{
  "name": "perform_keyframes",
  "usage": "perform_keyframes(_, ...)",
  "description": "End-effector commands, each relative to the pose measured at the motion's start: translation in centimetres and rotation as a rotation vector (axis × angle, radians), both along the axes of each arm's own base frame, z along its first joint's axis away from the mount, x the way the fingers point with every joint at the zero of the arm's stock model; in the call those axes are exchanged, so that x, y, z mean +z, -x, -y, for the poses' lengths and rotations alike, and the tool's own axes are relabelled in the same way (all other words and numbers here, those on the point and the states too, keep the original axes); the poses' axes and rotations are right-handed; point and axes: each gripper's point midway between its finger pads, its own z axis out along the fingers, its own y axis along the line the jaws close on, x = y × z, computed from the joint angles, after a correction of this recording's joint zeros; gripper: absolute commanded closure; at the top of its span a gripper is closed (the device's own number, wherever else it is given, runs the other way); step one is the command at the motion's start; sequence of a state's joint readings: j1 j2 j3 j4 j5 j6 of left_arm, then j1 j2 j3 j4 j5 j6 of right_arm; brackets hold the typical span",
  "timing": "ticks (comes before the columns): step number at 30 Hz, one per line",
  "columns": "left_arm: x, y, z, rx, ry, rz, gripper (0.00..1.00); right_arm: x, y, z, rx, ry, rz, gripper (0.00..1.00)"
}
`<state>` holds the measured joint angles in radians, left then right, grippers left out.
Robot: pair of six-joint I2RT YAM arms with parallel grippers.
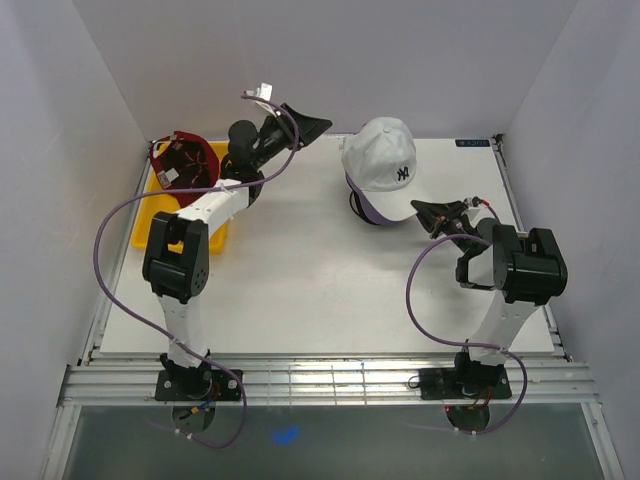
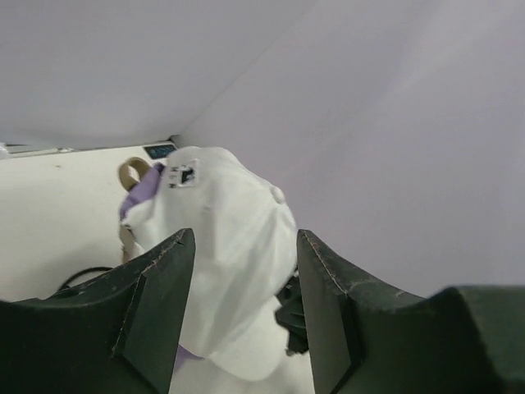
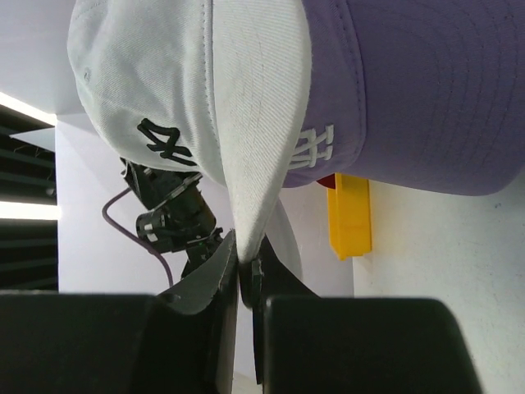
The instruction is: Stack the hats
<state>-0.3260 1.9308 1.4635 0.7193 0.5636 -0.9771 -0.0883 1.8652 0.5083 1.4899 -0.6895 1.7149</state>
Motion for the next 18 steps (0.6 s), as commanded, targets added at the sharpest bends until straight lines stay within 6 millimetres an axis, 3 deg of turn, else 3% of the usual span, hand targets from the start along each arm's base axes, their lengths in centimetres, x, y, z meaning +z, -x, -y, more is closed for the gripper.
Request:
perform_keyframes(1, -1.8, -3.7, 0.3, 0.155, -0.143, 0.022, 0.37, 4.6, 2.5, -0.8, 0.074, 0.035, 0.337, 0.92)
perform_keyframes(3, -2.8, -5.2, 0.6, 0.205, -0.194, 0.025, 0.35, 4.7, 2.4, -0.8, 0.077, 0.028, 0.332, 0.92)
perform_keyframes(4, -5.1, -6.1, 1.2, 0.217, -0.241, -0.011, 0.35, 4.9, 2.3, -0.7, 0.082, 0.029, 0.339, 0.92)
perform_keyframes(5, -4.1, -6.9, 1.5, 0.241, -0.264, 0.041, 0.34, 4.8, 2.3, -0.7, 0.084, 0.028, 0.335, 0.92)
perform_keyframes(8, -5.9, -8.5, 2.9, 0.238, -0.308, 0.04, 0.34, 5.0, 2.0, -0.4, 0.09, 0.024, 0.335, 0.92)
perform_keyframes(12, -7.8, -9.6, 3.7, 0.24, -0.331, 0.028, 0.33, 5.2, 1.6, 0.1, 0.089, 0.021, 0.336, 0.92)
perform_keyframes(18, -10.0, -9.7, 5.3, 0.185, -0.336, 0.013, 0.33, 5.6, 1.3, 0.3, 0.093, 0.021, 0.35, 0.92)
